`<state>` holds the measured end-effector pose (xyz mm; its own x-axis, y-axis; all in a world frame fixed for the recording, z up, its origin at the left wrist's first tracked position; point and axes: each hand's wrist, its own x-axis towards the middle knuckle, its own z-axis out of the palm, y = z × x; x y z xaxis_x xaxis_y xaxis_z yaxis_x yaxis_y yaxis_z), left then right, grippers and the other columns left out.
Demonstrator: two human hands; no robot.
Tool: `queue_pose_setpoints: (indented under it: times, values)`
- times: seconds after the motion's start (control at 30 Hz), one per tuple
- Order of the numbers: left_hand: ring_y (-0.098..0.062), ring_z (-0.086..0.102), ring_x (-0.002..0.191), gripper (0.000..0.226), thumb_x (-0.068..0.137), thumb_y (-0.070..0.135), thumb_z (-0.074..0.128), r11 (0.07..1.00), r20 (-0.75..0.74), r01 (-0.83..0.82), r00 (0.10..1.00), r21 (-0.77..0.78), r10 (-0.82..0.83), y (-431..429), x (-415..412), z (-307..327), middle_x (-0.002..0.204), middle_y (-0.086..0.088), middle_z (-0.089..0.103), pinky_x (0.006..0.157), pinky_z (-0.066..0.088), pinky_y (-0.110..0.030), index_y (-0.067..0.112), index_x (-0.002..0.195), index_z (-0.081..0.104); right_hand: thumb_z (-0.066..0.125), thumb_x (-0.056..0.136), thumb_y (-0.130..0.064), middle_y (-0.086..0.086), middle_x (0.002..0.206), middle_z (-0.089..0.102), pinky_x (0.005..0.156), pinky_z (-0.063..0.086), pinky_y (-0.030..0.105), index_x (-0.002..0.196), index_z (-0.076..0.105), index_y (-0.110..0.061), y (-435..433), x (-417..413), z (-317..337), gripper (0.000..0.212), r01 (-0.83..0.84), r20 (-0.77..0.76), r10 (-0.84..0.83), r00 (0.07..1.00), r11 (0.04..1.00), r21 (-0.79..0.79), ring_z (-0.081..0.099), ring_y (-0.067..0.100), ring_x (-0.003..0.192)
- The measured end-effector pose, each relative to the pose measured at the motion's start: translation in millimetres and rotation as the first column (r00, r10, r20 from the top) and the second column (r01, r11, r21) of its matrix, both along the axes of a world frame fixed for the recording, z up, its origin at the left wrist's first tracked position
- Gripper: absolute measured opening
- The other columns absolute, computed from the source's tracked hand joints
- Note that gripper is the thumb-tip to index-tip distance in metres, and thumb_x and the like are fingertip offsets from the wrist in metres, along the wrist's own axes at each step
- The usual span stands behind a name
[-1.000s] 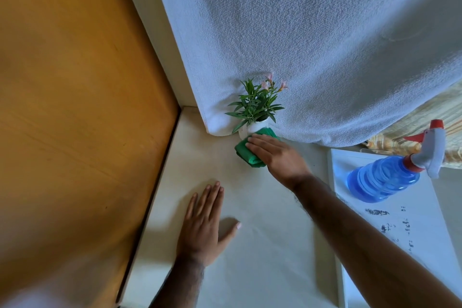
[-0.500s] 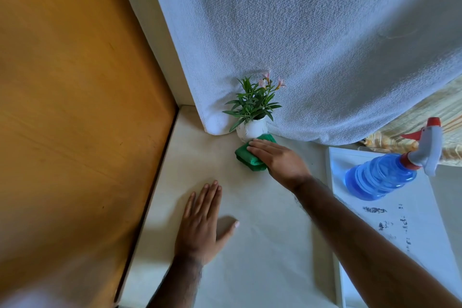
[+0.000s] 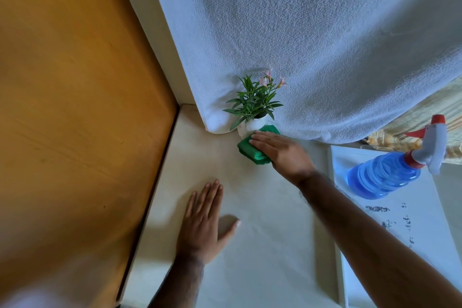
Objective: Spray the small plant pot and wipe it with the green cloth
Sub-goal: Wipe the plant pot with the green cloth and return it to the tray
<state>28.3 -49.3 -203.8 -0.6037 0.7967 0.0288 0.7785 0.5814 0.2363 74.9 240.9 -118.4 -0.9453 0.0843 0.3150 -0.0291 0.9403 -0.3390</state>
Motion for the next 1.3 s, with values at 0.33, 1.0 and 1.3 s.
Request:
queue_pose_setpoints:
  times: [0.33, 1.0, 1.3]
  values:
    - [-0.019, 0.018, 0.16, 0.094, 0.094, 0.076, 0.04, 1.0, -0.004, 0.004, 1.0, 0.003, -0.004, -0.9, -1.3, -3.1, 0.174, -0.001, 0.02, 0.127, 0.027, -0.051, 0.015, 0.164, 0.02, 0.069, 0.081, 0.021, 0.022, 0.133, 0.068, 0.104, 0.052, 0.055, 0.124, 0.072, 0.003, -4.7, -4.5, -0.1, 0.046, 0.014, 0.005, -0.014, 1.0, 0.999, -0.036, 0.065, 0.04, 0.123]
    - [-0.027, 0.038, 0.153, 0.087, 0.093, 0.067, 0.047, 0.998, -0.073, 0.017, 0.997, 0.055, -0.013, -2.2, 1.6, 2.7, 0.166, -0.01, 0.038, 0.124, 0.032, -0.053, 0.008, 0.157, 0.039, 0.073, 0.074, 0.022, 0.005, 0.139, 0.066, 0.109, 0.048, 0.035, 0.132, 0.07, -0.008, -24.6, 203.4, 16.3, 0.065, 0.39, -0.027, -0.393, 0.919, 0.918, -0.075, 0.057, 0.021, 0.134]
    - [-0.032, 0.038, 0.152, 0.089, 0.091, 0.066, 0.042, 0.999, -0.081, 0.027, 0.996, 0.041, -0.024, -1.4, 5.8, 2.3, 0.166, -0.014, 0.037, 0.124, 0.031, -0.056, 0.005, 0.156, 0.038, 0.072, 0.063, 0.032, 0.02, 0.143, 0.06, 0.108, 0.047, 0.056, 0.134, 0.065, 0.002, -22.4, 297.5, -22.7, 0.078, 0.575, 0.186, -0.567, 0.802, 0.818, 0.015, 0.059, 0.04, 0.13]
